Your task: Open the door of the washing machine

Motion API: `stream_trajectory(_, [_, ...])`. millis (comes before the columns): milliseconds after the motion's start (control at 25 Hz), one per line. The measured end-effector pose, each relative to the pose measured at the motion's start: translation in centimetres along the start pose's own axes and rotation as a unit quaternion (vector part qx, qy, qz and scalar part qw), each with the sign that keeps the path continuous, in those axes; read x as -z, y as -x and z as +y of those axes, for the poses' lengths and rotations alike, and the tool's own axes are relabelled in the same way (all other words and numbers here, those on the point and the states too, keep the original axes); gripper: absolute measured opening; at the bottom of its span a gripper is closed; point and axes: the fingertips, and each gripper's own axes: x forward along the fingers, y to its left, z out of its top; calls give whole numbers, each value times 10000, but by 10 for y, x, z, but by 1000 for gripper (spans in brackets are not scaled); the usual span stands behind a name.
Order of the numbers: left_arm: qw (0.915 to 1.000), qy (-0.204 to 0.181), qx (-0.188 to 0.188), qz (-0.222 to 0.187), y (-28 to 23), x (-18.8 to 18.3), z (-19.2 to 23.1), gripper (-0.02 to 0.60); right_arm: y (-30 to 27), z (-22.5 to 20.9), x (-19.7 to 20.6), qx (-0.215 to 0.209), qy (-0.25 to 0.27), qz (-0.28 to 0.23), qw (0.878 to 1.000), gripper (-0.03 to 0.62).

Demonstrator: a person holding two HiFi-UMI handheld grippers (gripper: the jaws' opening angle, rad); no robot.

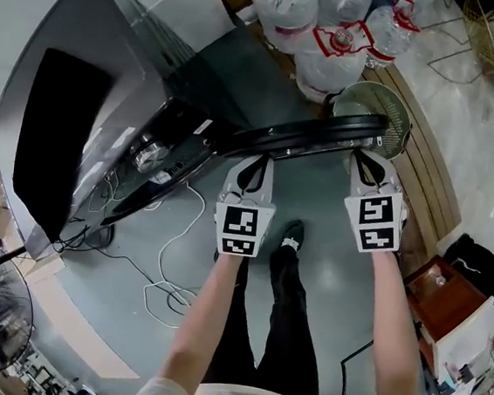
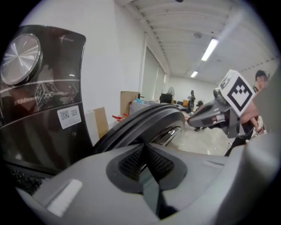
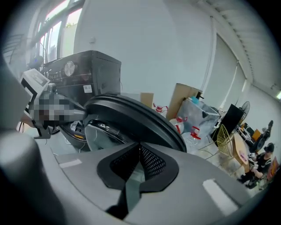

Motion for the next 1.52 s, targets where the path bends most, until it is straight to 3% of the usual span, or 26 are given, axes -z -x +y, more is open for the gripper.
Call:
stream_trajectory(280, [9991, 341, -257, -24, -2, 0, 2, 58, -14, 4, -20, -312, -188, -259, 9990, 2])
stream_trajectory(680, [9976, 571, -399, 5, 5, 4, 1, 58, -7, 4, -11, -273, -400, -303, 9984, 2])
stream_trajectory(880, [9963, 642, -575, -29, 34, 5, 11, 58, 2, 5, -18, -196, -408, -395, 9982, 3])
stream_trajectory(1040, [9937, 740, -841, 56, 88, 21, 19, 58, 24, 35, -22, -439, -507, -577, 9961, 3])
stream_trajectory(1240, [9868, 892, -1343, 178, 205, 42, 9, 58, 85, 124, 6, -1286, -784, -571, 9869, 3])
stream_trajectory(1400, [9742, 1049, -1996, 63, 304, 54, 23, 58, 145, 213, -3, -1929, -699, -770, 9757, 3])
stream_trajectory(1520, [9652, 1344, -2241, 87, 381, 73, 13, 58, 202, 273, -9, -2168, -560, -766, 9716, 2])
